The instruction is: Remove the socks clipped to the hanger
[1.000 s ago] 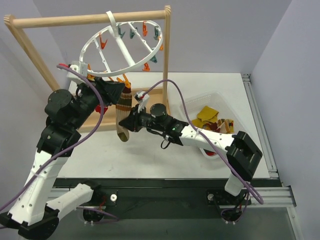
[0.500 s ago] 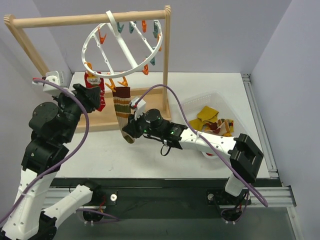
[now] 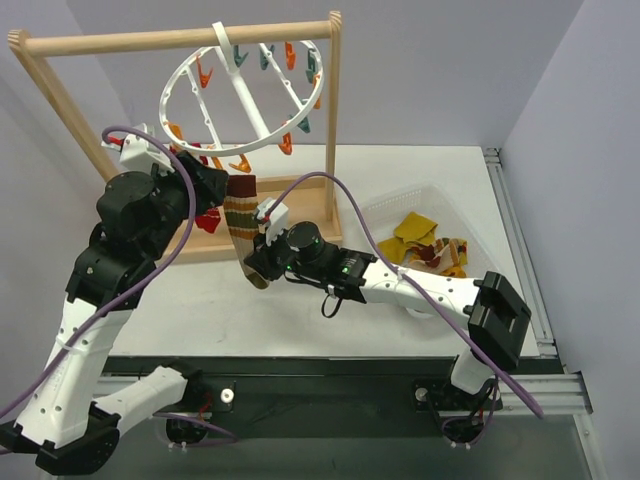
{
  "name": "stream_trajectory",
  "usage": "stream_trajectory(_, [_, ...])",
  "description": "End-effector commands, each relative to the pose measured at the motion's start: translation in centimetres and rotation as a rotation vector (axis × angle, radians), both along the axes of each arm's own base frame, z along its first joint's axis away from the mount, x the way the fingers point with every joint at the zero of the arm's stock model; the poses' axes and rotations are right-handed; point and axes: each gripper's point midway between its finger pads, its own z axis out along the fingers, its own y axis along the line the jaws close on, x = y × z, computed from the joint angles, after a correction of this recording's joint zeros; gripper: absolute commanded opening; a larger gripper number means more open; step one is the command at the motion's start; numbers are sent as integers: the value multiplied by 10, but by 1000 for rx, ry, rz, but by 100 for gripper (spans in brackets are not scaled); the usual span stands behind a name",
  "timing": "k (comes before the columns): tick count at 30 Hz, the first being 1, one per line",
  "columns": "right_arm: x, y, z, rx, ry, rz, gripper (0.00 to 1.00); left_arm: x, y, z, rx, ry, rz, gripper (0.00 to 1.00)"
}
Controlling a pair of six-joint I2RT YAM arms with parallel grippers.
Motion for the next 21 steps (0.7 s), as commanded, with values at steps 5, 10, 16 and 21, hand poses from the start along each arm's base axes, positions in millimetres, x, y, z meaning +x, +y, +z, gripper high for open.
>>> stream_trajectory(5, [-3,-3,48,64,-88,-11,0,14,-13,19,-65,-29,-17,68])
stream_trajectory(10, [-7,-3,51,34,-133,-14,0,23,-1,14,-60,-24,67,68])
stream_trajectory(16, [-9,-3,47,15,-145,-15,0,31,4,16,-66,-42,113,68])
stream_trajectory(21, [-9,-3,49,-20,-192,-32,0,40,-2,19,-67,-54,104,68])
